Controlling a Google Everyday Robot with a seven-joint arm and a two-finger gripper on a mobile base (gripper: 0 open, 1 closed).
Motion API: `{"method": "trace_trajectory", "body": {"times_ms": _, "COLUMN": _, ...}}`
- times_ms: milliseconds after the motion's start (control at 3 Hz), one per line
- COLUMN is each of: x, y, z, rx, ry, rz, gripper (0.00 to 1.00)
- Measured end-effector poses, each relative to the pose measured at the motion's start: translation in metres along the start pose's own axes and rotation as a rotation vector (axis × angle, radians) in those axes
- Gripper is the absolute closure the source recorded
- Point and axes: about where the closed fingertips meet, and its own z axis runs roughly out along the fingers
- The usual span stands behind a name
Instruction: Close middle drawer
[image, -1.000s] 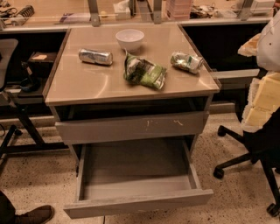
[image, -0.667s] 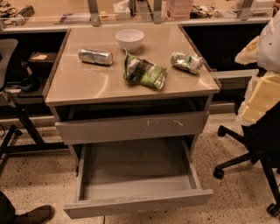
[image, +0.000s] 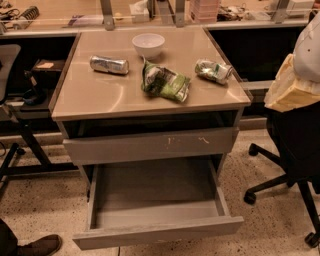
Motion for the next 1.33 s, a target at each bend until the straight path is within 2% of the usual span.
{"method": "trace_trajectory", "body": {"times_ms": 333, "x": 0.000, "y": 0.000, "z": 0.000, "rx": 0.000, "ry": 0.000, "rz": 0.000, "gripper": 0.97}}
{"method": "trace_trajectory", "body": {"times_ms": 667, "x": 0.002, "y": 0.012, "z": 0.014, "rx": -0.001, "ry": 0.000, "rz": 0.003, "gripper": 1.00}}
{"method": "trace_trajectory", "body": {"times_ms": 1000, "x": 0.015, "y": 0.047, "z": 0.056, "rx": -0.058, "ry": 0.010, "rz": 0.052, "gripper": 1.00}}
{"method": "trace_trajectory", "body": {"times_ms": 1333, "x": 0.034, "y": 0.089, "z": 0.122, "rx": -0.176, "ry": 0.044, "rz": 0.085, "gripper": 1.00}}
